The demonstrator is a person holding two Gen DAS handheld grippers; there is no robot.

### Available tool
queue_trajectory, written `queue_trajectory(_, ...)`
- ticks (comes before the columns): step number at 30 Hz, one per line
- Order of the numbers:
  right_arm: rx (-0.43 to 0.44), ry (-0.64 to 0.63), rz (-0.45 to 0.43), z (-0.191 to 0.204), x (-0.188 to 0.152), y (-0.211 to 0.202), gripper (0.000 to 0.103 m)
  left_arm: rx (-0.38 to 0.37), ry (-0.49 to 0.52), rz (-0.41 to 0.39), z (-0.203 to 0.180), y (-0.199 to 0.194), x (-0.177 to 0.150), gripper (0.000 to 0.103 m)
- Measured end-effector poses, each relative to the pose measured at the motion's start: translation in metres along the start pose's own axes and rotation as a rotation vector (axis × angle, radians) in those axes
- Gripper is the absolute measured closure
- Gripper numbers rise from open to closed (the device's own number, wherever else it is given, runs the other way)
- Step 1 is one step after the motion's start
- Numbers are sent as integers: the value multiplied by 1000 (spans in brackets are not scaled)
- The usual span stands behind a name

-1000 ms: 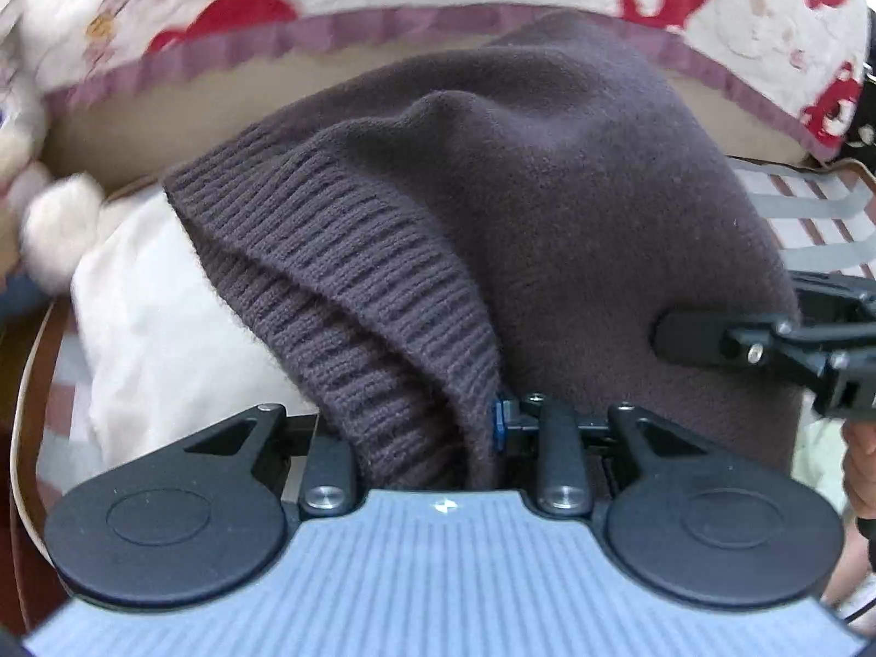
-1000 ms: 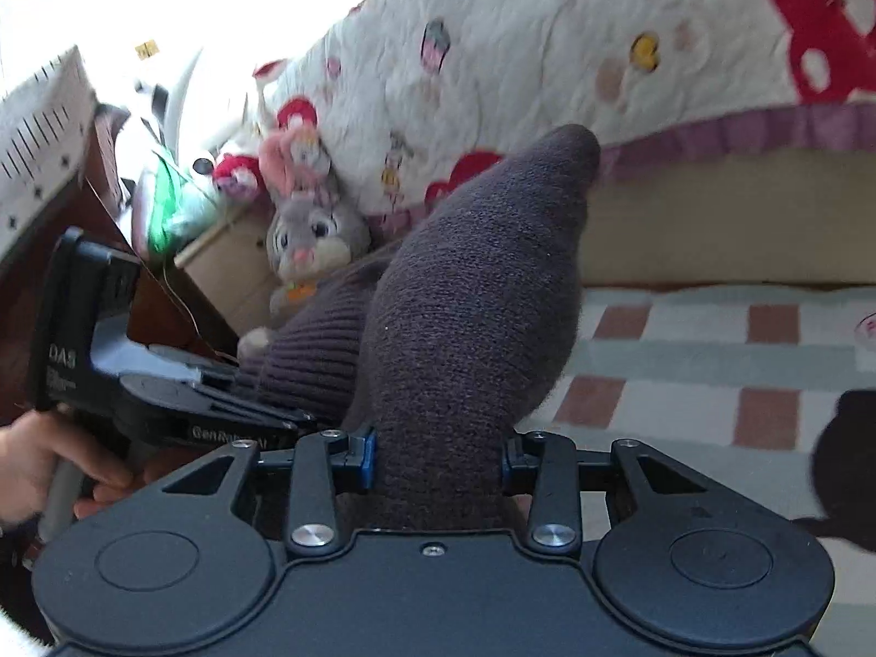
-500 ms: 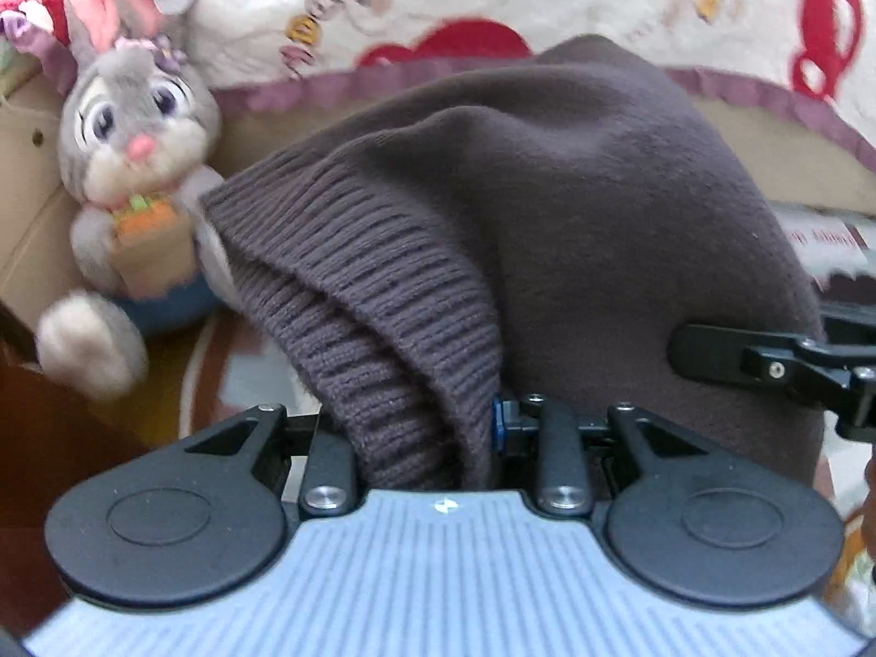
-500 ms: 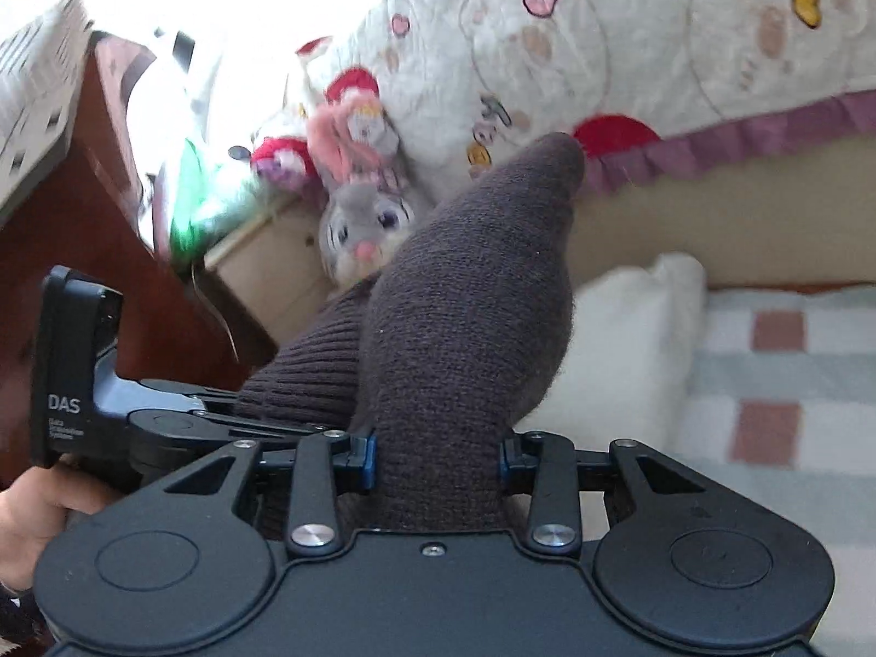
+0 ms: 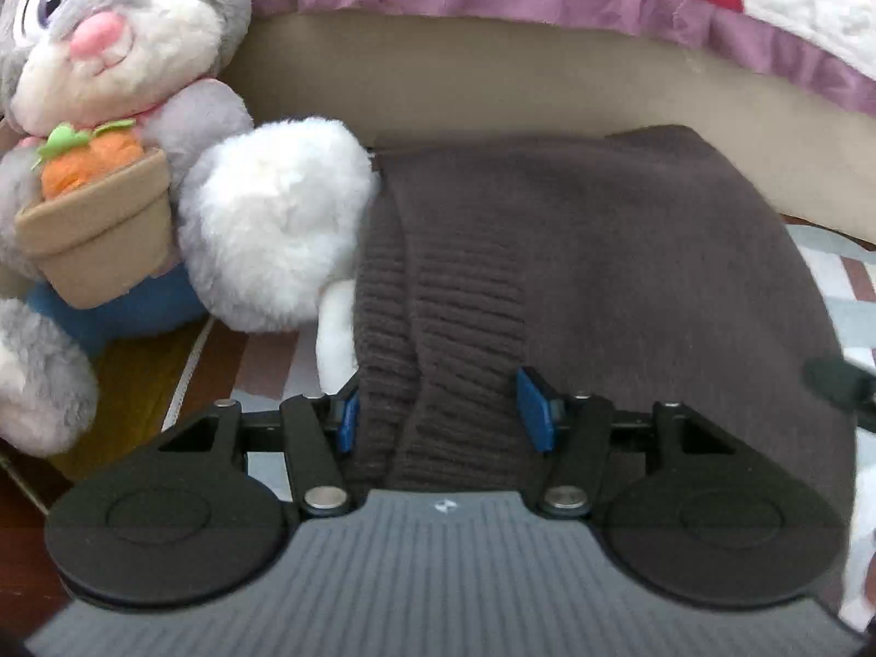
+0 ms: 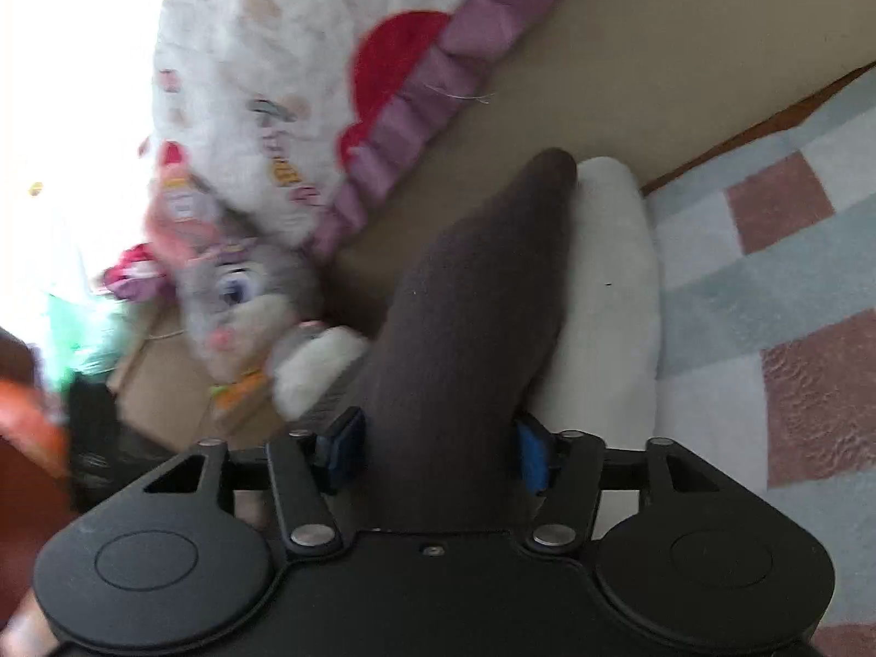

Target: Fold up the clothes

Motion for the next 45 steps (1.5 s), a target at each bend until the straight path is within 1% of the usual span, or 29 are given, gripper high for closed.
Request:
queue_trajectory(3,20,-19,34,7,-11,-14,32,-76,-102,1,19,-6,-9,48)
queue_trajectory(5,57,-4,89,11,-27,-20,32,-116,-162,15,31,-6,-16,48)
queue_trajectory(8,123,43,144,17,-51,-30,31,-167,-211,82,45,-5,-38,33)
queue_trajectory(11,101,32,134,19,-60,-26,30,-208,-267,83,56,-9,-63,32)
queue_trajectory(14,86,54,104,17,-56,-19,30,-249,-339,69,64,-8,-80,25)
queue_trajectory(16,78,93,50,12,-50,-13,20,-276,-403,71,68,0,-82,25)
queue_trajectory(17,79,116,21,9,-47,-8,20,-283,-430,69,69,1,-84,26)
queue_trajectory(18,76,136,17,5,-45,-4,24,-279,-442,63,68,2,-84,35)
queue_trajectory(19,71,156,24,2,-45,0,43,-265,-422,50,66,0,-82,46)
queue_trajectory(20,73,168,29,5,-43,1,48,-246,-358,15,61,-9,-77,73)
queue_trajectory(21,78,176,33,10,-40,1,55,-224,-275,-32,54,-21,-70,86)
queue_trajectory(22,82,184,37,15,-37,1,61,-203,-192,-80,47,-34,-62,87)
queue_trajectory(23,120,199,37,24,-32,-5,64,-205,-164,-112,44,-48,-57,88)
queue_trajectory(24,172,216,35,35,-27,-13,70,-222,-173,-135,43,-63,-53,88)
queue_trajectory(25,224,234,32,46,-23,-21,74,-248,-186,-147,44,-75,-51,88)
queue_trajectory(26,275,251,30,56,-18,-29,75,-252,-171,-148,44,-83,-52,88)
queue_trajectory(27,261,212,36,61,-18,-34,76,-225,-133,-141,43,-86,-56,89)
queue_trajectory(29,175,85,54,65,-24,-42,77,-185,-95,-71,38,-71,-71,90)
queue_trajectory(31,119,101,82,47,-41,-43,77,-170,-118,26,35,-51,-89,93)
queue_trajectory(33,67,141,112,26,-59,-43,79,-121,-105,69,30,-43,-101,93)
queue_trajectory(34,57,153,119,19,-67,-45,80,-90,-68,69,27,-43,-102,92)
queue_trajectory(36,18,105,145,14,-78,-49,80,-17,30,31,21,-52,-96,89)
queue_trajectory(38,-77,-15,206,20,-82,-47,83,13,-9,-50,21,-71,-82,89)
queue_trajectory(39,-133,-77,234,27,-82,-47,83,-19,-80,-116,23,-82,-74,89)
queue_trajectory(40,-191,-139,259,36,-80,-48,81,-78,-177,-195,26,-95,-66,89)
queue_trajectory(41,-228,-225,282,47,-79,-47,80,-149,-262,-250,28,-106,-59,85)
queue_trajectory(42,-256,-321,303,59,-78,-45,80,-195,-295,-257,25,-109,-53,78)
queue_trajectory(43,-259,-353,316,64,-79,-44,79,-197,-259,-246,17,-107,-50,75)
queue_trajectory(45,-244,-361,336,68,-81,-42,80,-165,-148,-216,-1,-97,-48,75)
Point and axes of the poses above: each gripper's, at about its wrist camera, not at the fingertips, and y roughly the way its jaws point, z to its left, x to its top, the point moved 7 cm from there along y, roughly the way its jaws point, and after that the axes turned 9 degrees about x, right-handed, at the moved point
